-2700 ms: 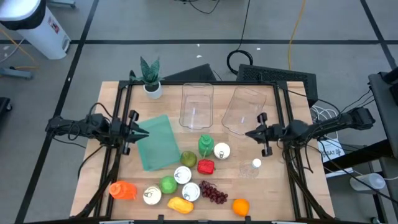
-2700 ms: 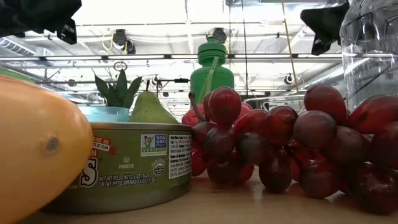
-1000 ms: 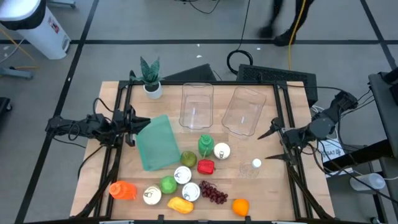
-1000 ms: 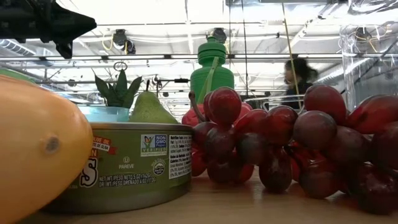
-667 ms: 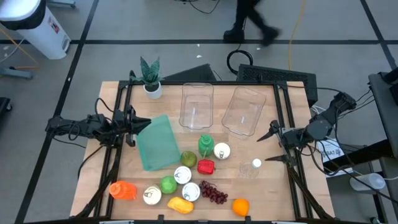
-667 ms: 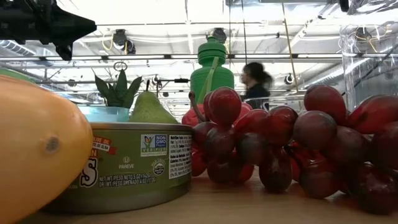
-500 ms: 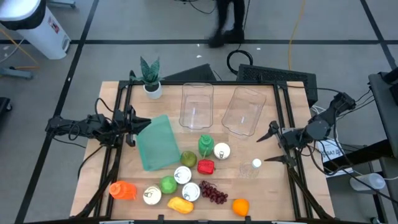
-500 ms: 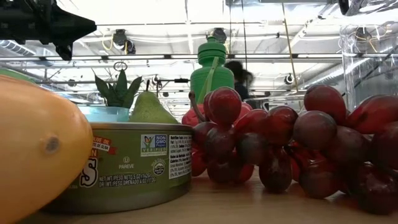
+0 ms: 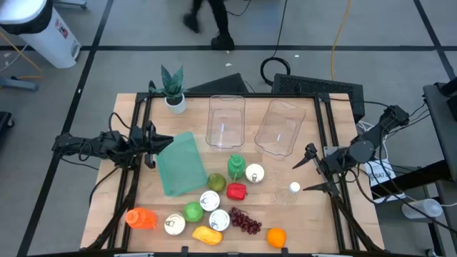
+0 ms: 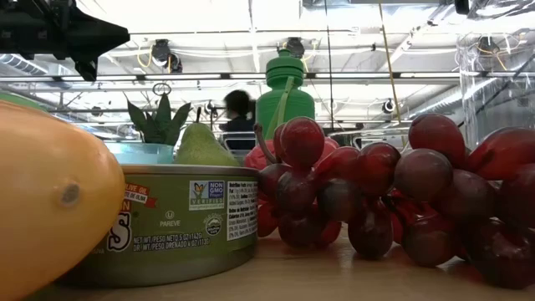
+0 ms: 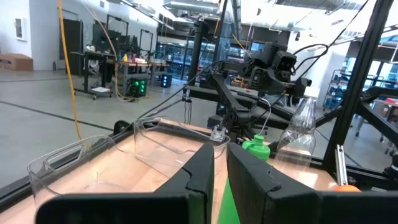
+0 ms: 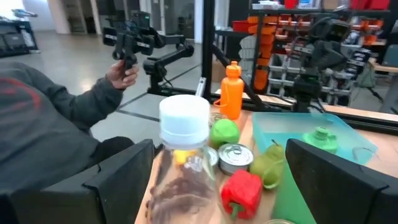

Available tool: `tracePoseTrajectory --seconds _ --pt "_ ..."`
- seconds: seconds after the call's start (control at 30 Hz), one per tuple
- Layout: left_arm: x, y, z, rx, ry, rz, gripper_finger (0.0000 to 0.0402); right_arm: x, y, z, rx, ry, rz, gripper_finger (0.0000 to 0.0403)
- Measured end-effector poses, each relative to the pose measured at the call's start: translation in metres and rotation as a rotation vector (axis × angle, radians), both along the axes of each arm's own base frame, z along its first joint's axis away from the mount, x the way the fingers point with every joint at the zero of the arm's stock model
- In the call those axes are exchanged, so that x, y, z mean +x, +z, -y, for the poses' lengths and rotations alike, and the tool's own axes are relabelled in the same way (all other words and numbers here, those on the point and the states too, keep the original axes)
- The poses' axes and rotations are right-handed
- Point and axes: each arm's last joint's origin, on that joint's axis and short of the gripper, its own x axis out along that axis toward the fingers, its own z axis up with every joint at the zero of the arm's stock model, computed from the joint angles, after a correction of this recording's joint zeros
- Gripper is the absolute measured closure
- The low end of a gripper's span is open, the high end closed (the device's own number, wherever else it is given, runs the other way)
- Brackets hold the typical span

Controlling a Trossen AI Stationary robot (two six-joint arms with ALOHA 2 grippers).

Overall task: Pick & Place Food Item
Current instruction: Put the transparent water bottle into the right transparent bin

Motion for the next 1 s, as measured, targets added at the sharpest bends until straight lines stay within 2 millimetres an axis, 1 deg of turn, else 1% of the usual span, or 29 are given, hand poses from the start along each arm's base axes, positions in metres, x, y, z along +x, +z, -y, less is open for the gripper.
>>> tracePoseTrajectory --seconds 0.23,0.5,0.8,1.0 --pt "0.0 0.0 0.0 0.0 0.0 0.0 0.035 0.006 0.004 -0.005 0.028 0.025 0.034 0.0046" --pt "0.0 0.0 0.0 0.0 0.0 0.0 0.035 0.014 -0.002 -0.012 0.015 0.018 -0.013 0.0046" --pt "0.0 0.0 0.0 -0.001 0.0 0.001 0.035 0.027 -0.005 -0.022 0.005 0.019 -0.002 0.0046" --pt "0.0 0.0 0.0 0.0 0.0 0.0 0.035 0.033 -0.009 -0.025 -0.009 0.001 -0.023 0.0046"
